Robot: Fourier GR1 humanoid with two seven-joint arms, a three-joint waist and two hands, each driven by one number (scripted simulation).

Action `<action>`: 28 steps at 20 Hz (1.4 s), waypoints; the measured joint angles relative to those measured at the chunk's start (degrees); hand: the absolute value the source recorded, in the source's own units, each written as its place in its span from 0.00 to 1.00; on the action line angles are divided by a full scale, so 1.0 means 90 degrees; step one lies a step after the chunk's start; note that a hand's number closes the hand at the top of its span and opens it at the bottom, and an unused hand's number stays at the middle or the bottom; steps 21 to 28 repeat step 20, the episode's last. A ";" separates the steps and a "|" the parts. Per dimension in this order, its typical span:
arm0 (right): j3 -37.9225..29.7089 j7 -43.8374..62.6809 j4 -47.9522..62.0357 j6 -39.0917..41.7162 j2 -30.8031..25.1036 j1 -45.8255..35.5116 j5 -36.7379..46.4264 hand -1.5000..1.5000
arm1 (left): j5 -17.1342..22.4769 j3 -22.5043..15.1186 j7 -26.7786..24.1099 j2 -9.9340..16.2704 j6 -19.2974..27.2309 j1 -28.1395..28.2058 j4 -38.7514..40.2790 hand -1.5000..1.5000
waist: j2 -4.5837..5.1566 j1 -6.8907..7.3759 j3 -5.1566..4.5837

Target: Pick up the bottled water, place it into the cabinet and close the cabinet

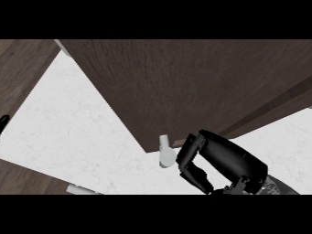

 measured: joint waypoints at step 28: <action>-0.0932 0.0369 0.3454 -0.2952 0.1018 -0.3166 -0.0035 0.00 | 0.0113 0.0193 -0.0097 -0.0084 -0.0209 0.0168 0.0286 0.00 | -0.0197 -0.0388 0.0104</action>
